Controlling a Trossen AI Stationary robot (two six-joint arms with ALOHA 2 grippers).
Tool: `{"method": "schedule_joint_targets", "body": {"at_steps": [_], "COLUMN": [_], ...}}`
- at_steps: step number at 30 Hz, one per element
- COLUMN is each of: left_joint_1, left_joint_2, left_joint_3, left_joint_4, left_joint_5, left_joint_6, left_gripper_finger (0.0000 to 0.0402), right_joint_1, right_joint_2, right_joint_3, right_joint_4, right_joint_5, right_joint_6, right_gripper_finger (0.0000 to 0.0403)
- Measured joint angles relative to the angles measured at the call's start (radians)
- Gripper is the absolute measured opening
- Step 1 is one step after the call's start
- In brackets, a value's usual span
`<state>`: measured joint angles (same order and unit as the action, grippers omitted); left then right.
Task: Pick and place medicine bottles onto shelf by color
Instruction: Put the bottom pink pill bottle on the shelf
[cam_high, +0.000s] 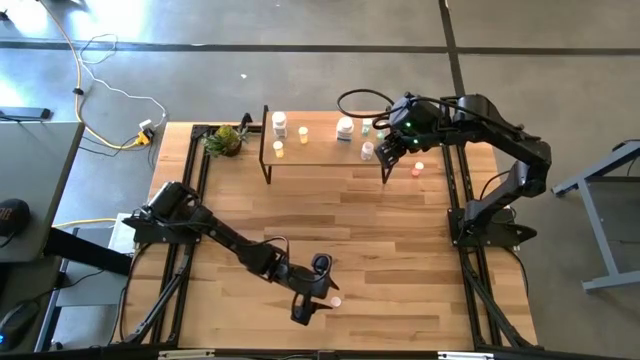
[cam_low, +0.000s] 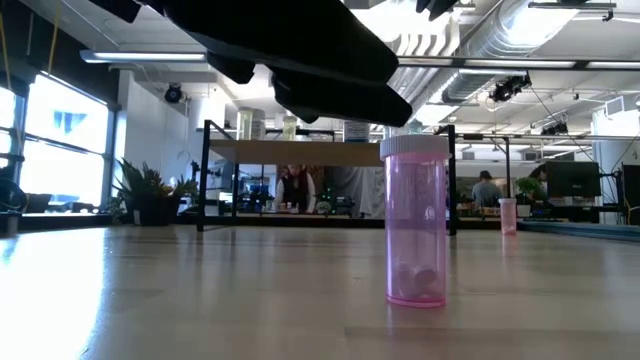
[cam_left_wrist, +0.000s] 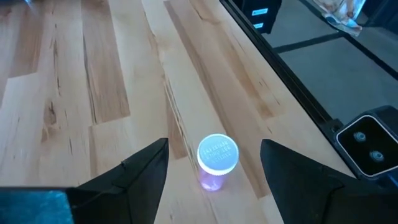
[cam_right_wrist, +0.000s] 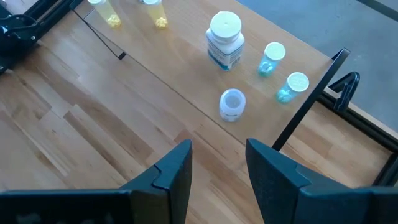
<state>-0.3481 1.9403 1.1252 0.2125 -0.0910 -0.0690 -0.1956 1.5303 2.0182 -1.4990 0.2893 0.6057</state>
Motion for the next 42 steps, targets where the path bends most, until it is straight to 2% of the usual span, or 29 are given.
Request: {"method": "schedule_joint_targets", "body": {"at_steps": [9,26,30,42], "left_joint_1": [-0.006,-0.005,-0.005,-0.005], "left_joint_2": [0.08,0.081,0.081,0.081], "left_joint_3": [0.021,0.023,0.023,0.023], "left_joint_4": [0.032,0.044,0.051,0.044], "left_joint_5": [-0.003,0.001,0.001,0.002], "left_joint_6": [-0.059,-0.059,-0.06,-0.059], "left_gripper_finger": [0.0243,0.024,0.0221,0.0125], "right_joint_1": [0.0,0.0,0.0,0.0], "right_joint_2": [0.0,0.0,0.0,0.0], "right_joint_3": [0.0,0.0,0.0,0.0], "right_joint_4": [0.004,0.007,0.007,0.007], "right_joint_5": [0.0,0.0,0.0,0.0], "right_joint_6": [0.019,0.019,0.019,0.019], "right_gripper_finger": [0.0142,0.0142,0.0142,0.0142]}}
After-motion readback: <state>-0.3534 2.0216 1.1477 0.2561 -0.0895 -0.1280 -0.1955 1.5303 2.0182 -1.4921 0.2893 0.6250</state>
